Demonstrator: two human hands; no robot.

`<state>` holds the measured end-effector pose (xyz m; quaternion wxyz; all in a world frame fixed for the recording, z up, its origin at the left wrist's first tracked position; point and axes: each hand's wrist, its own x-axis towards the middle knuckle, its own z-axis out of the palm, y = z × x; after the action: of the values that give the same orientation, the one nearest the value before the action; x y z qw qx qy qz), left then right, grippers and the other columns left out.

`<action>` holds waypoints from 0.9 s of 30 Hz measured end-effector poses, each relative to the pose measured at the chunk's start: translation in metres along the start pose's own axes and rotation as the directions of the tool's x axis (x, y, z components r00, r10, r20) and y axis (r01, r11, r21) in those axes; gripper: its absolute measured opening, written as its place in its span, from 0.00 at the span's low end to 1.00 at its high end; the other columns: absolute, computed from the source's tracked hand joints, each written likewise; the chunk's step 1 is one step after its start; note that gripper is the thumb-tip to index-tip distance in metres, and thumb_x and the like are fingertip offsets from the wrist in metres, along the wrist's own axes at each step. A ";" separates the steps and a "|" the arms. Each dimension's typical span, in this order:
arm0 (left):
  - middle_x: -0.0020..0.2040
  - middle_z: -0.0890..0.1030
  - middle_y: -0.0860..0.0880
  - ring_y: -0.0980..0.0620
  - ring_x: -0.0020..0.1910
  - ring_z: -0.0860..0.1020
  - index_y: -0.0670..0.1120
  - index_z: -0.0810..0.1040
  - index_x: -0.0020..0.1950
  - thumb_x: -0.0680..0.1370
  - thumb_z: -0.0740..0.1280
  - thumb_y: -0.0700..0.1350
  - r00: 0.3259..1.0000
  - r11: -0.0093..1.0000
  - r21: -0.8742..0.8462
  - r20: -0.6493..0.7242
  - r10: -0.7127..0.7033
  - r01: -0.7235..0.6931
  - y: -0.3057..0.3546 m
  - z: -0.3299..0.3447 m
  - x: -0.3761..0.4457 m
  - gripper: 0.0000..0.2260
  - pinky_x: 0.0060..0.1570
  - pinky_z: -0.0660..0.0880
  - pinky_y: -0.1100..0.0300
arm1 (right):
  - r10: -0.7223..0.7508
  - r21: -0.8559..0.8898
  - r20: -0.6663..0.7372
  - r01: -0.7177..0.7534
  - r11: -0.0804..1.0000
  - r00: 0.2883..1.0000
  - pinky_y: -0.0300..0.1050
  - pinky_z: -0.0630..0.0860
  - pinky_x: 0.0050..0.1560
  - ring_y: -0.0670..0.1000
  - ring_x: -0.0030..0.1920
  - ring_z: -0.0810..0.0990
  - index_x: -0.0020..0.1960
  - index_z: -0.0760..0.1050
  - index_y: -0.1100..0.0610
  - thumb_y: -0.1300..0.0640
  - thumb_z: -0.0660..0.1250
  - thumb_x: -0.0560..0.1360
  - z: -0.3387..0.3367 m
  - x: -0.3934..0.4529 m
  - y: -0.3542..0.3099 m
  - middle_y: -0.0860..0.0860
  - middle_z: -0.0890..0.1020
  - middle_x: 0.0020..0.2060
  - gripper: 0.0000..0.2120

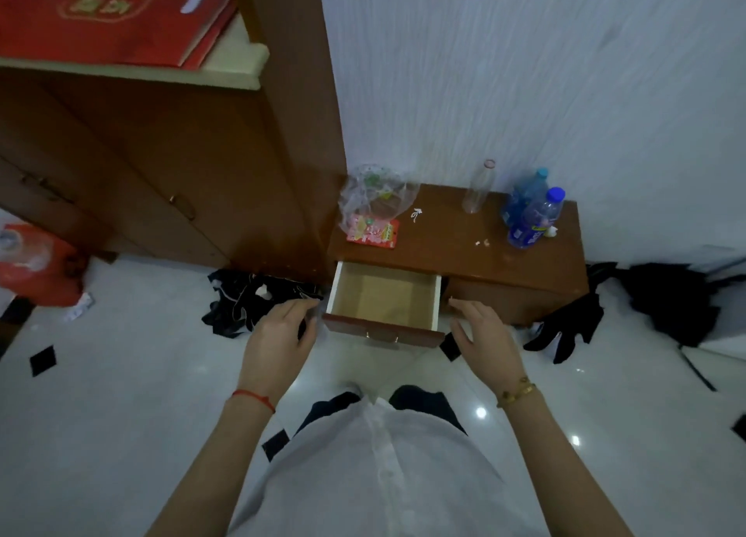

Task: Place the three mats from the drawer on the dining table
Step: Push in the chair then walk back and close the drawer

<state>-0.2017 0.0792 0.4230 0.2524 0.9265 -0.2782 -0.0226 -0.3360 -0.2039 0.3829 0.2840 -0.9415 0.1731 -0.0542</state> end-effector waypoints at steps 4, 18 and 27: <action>0.55 0.81 0.44 0.47 0.54 0.79 0.41 0.78 0.62 0.77 0.67 0.40 0.995 0.998 -0.019 0.078 0.063 -0.061 -0.028 -0.006 0.040 0.13 0.55 0.78 0.50 | 0.083 0.002 -0.010 -0.083 0.997 0.997 0.49 0.76 0.55 0.55 0.54 0.77 0.63 0.74 0.59 0.58 0.63 0.78 0.019 0.011 -0.014 0.54 0.80 0.54 0.14; 0.53 0.81 0.43 0.45 0.49 0.79 0.41 0.78 0.60 0.76 0.67 0.38 0.982 0.995 -0.086 0.176 0.068 -0.054 -0.071 0.090 0.080 0.13 0.49 0.79 0.50 | 0.195 -0.014 0.032 -0.195 0.981 0.980 0.39 0.71 0.53 0.51 0.54 0.76 0.63 0.74 0.57 0.57 0.63 0.79 0.091 0.048 0.036 0.52 0.80 0.53 0.14; 0.54 0.81 0.46 0.47 0.53 0.78 0.43 0.77 0.60 0.79 0.57 0.51 0.972 0.992 -0.009 0.198 0.123 -0.124 -0.187 0.267 0.084 0.18 0.55 0.76 0.50 | 0.132 -0.069 0.009 -0.131 0.989 0.991 0.51 0.79 0.49 0.55 0.49 0.77 0.56 0.76 0.61 0.57 0.64 0.78 0.261 0.076 0.138 0.56 0.80 0.48 0.10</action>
<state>-0.0857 0.0474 0.1089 0.2229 0.9009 -0.3591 -0.0986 -0.2539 -0.2037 0.0891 0.2558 -0.9375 0.2346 -0.0233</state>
